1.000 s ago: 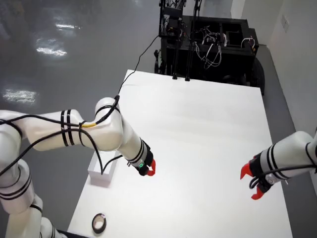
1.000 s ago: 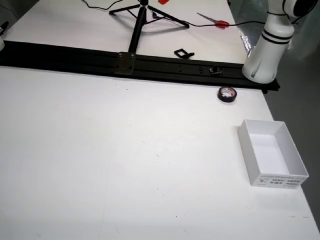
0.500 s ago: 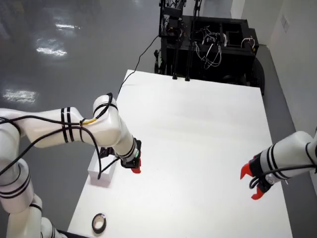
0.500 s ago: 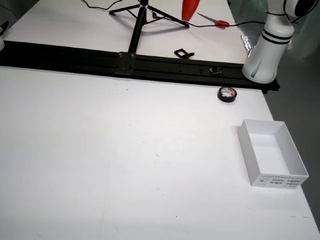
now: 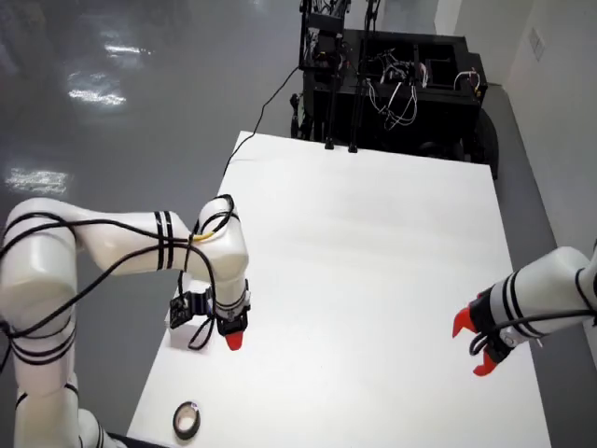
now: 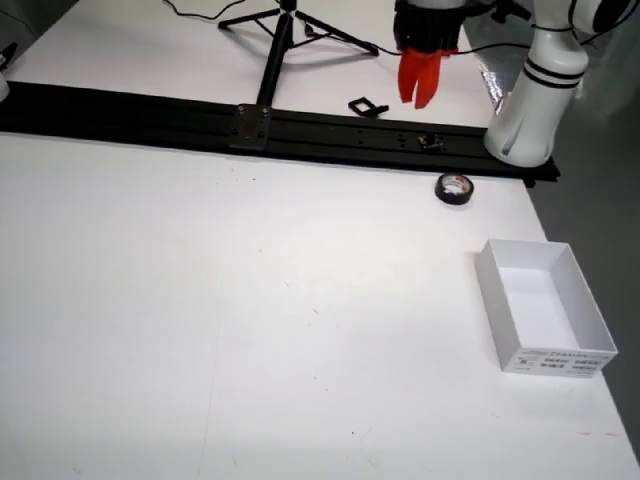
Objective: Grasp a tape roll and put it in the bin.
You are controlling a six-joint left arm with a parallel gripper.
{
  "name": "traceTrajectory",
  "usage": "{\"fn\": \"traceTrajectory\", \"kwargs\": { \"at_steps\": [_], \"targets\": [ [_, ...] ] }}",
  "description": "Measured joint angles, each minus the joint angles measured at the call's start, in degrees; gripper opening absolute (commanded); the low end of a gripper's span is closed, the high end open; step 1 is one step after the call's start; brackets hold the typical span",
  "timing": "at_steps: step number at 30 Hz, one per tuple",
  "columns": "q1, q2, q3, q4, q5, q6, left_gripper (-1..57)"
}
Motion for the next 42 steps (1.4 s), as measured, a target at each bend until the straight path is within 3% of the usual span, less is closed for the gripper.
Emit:
{"fn": "traceTrajectory", "kwargs": {
  "at_steps": [15,42],
  "targets": [
    [2.68,12.51,2.69,-1.39,2.35,-4.69,18.8],
    [1.25,30.00,4.27,5.20,2.94,2.11,21.8]
  ]
}}
